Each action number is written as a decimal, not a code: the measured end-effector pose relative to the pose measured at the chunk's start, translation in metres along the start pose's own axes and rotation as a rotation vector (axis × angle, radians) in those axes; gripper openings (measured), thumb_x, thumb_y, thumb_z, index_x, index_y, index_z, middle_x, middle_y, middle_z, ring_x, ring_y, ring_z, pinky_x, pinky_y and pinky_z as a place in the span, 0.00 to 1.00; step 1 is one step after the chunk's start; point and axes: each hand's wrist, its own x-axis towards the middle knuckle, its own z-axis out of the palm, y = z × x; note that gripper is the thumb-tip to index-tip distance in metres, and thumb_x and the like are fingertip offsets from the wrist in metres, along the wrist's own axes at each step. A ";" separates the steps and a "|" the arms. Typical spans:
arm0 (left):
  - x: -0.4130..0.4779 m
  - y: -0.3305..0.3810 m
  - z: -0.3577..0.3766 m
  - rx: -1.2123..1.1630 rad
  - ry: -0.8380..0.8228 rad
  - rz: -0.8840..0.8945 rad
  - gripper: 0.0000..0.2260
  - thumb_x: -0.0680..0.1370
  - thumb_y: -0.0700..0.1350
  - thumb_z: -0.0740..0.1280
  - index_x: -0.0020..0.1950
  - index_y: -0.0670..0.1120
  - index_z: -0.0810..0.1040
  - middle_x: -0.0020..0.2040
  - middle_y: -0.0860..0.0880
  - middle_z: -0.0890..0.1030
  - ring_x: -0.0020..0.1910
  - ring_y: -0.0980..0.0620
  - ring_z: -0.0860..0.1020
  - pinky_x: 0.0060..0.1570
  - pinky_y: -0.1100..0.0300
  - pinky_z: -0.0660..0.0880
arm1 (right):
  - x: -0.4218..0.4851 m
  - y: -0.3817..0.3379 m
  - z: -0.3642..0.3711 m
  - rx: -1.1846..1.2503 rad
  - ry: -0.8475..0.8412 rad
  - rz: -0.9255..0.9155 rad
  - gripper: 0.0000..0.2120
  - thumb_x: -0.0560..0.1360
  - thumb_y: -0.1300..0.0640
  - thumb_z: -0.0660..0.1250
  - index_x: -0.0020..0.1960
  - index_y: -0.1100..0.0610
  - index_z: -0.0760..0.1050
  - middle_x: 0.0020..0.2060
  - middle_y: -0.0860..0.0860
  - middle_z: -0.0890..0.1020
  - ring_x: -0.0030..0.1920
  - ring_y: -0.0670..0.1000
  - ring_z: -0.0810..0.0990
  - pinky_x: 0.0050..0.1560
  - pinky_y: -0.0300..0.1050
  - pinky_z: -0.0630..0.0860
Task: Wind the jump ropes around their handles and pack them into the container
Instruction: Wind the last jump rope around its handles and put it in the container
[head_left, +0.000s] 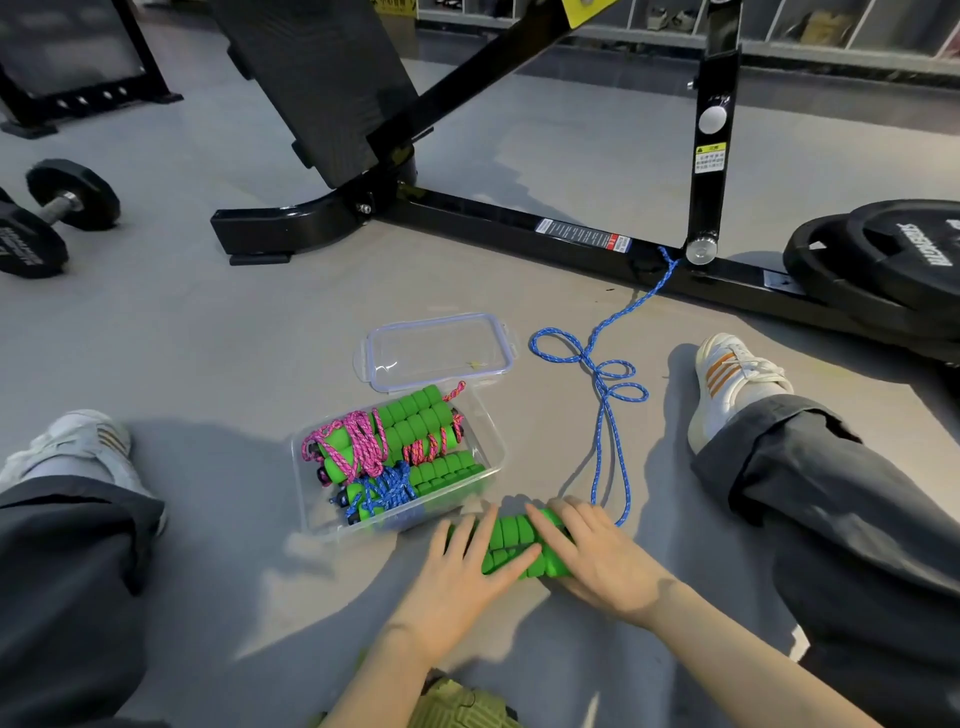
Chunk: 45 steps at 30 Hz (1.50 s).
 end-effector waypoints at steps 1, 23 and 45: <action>0.000 -0.002 0.002 0.013 0.085 0.001 0.37 0.65 0.39 0.68 0.72 0.56 0.61 0.67 0.33 0.67 0.54 0.38 0.78 0.53 0.41 0.75 | 0.003 0.001 -0.005 -0.009 0.020 0.006 0.31 0.72 0.49 0.62 0.71 0.62 0.62 0.56 0.58 0.72 0.54 0.57 0.72 0.53 0.48 0.74; -0.031 -0.115 -0.109 0.360 0.677 -0.178 0.36 0.67 0.34 0.45 0.76 0.51 0.56 0.74 0.34 0.51 0.69 0.33 0.61 0.66 0.34 0.55 | 0.129 -0.006 -0.142 -0.040 0.282 0.030 0.42 0.57 0.53 0.77 0.65 0.62 0.63 0.53 0.54 0.67 0.45 0.53 0.65 0.44 0.45 0.73; -0.024 -0.108 -0.101 0.352 0.655 -0.194 0.32 0.71 0.38 0.48 0.77 0.48 0.53 0.64 0.35 0.64 0.64 0.36 0.65 0.63 0.37 0.60 | 0.128 -0.007 -0.137 0.097 0.250 0.086 0.30 0.67 0.48 0.60 0.65 0.59 0.63 0.53 0.53 0.66 0.46 0.55 0.68 0.43 0.47 0.77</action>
